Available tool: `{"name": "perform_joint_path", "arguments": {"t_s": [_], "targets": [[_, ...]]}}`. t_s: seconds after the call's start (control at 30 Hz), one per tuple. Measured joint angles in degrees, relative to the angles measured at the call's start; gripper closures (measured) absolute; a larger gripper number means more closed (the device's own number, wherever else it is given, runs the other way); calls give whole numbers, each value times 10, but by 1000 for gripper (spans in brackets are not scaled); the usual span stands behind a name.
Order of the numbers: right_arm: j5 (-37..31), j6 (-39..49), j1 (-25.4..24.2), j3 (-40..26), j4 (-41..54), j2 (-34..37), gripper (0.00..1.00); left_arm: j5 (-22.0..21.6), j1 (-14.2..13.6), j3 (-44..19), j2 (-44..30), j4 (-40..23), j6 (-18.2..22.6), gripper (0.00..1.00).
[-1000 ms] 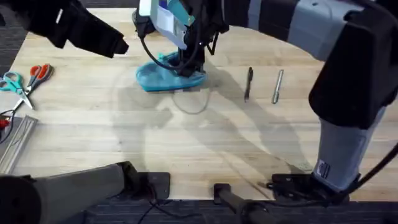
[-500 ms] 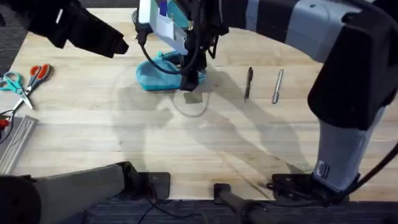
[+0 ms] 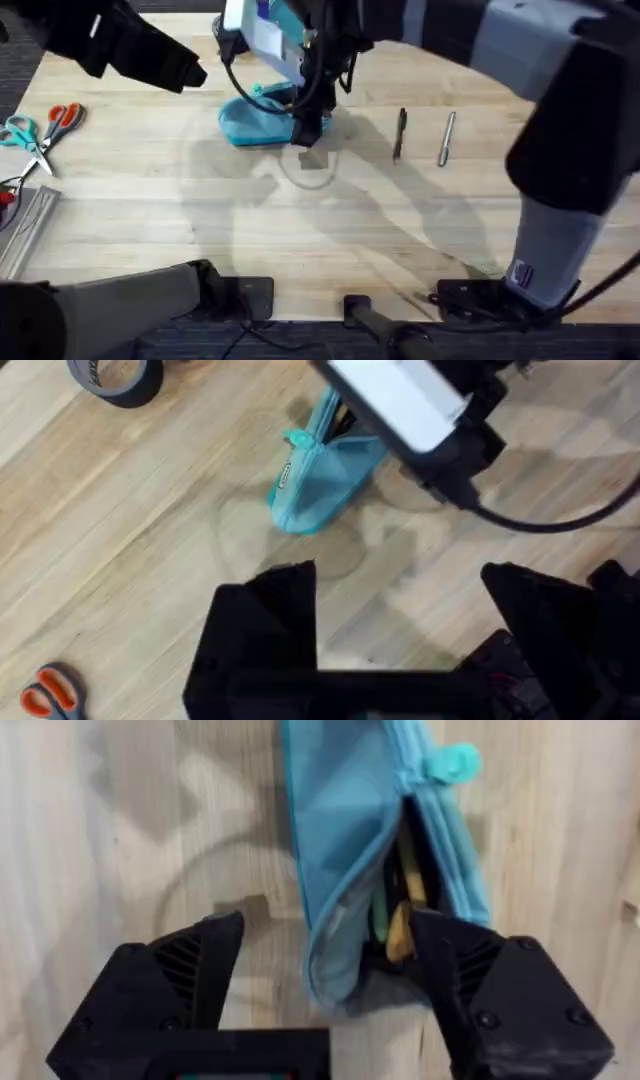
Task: Unzip the bag, pick up the pens from the table one at a time and place them inside, then zip the bag closed.
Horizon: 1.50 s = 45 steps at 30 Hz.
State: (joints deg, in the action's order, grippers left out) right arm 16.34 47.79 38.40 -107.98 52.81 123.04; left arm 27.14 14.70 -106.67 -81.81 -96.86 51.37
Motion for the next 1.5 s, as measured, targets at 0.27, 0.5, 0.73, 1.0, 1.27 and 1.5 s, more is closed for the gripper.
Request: {"name": "perform_joint_path", "arguments": {"t_s": [0.27, 0.5, 0.73, 1.0, 1.27, 1.5], "targets": [[-1, -27, -26, 0, 17, -76, 4, 0, 0, 0, 0, 0, 0, 6], [-4, -87, -49, 0, 19, -125, 4, 0, 0, 0, 0, 0, 0, 6], [-23, -117, -57, 0, 29, -185, 4, 0, 0, 0, 0, 0, 0, 6], [-62, -158, -64, 0, 24, -255, 4, 0, 0, 0, 0, 0, 0, 6], [-128, -320, -85, 0, -6, -281, 4, 0, 0, 0, 0, 0, 0, 6], [-285, -522, -101, 0, 25, -282, 3, 0, 0, 0, 0, 0, 0, 6]]}}
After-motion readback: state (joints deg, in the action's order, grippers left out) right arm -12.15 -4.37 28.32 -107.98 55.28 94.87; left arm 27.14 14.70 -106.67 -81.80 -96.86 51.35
